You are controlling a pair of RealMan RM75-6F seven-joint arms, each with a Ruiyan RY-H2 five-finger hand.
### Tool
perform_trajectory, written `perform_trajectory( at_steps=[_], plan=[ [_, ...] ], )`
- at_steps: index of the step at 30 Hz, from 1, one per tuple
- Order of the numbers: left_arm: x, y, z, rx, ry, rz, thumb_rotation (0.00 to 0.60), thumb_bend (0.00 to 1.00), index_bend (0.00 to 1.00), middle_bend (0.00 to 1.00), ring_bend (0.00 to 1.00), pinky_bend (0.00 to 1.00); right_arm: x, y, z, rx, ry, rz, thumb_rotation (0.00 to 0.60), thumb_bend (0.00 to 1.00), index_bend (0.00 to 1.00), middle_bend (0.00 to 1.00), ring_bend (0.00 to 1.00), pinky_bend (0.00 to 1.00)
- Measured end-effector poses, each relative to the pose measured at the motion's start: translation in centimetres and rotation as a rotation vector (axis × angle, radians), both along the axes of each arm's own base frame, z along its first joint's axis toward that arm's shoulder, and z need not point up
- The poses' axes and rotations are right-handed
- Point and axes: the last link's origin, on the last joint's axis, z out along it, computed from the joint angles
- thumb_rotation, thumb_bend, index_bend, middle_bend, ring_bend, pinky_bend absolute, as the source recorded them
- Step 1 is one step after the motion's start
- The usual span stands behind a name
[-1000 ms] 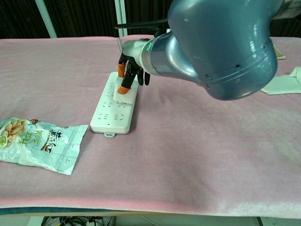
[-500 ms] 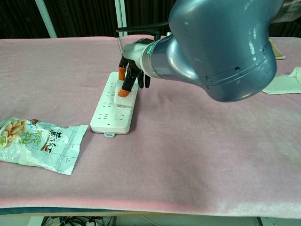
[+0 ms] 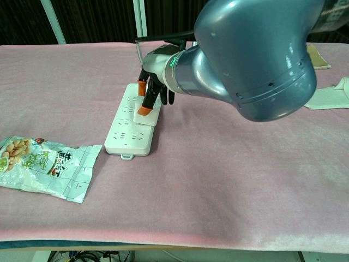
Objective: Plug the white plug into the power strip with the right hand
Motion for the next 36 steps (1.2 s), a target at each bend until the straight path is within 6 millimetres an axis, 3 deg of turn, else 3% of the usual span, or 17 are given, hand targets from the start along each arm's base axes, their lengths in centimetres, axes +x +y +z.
perform_trajectory(
  at_steps=[15, 25, 36],
  plan=[
    [0.0, 0.0, 0.0, 0.000, -0.001, 0.002, 0.600, 0.28, 0.11, 0.01, 0.00, 0.00, 1.3, 0.5, -0.8, -0.042, 0.062, 0.142, 0.600, 0.33, 0.88, 0.72, 0.71, 0.49],
    [0.0, 0.0, 0.1, -0.001, -0.002, 0.003, 0.600, 0.28, 0.11, 0.01, 0.00, 0.00, 1.3, 0.5, -1.5, -0.020, 0.123, 0.149, 0.600, 0.34, 0.92, 0.75, 0.75, 0.51],
    [-0.1, 0.0, 0.1, -0.001, -0.003, 0.005, 0.600, 0.28, 0.11, 0.01, 0.00, 0.00, 0.9, 0.4, -2.1, 0.017, 0.139, 0.125, 0.600, 0.47, 1.00, 0.84, 0.81, 0.58]
  ],
)
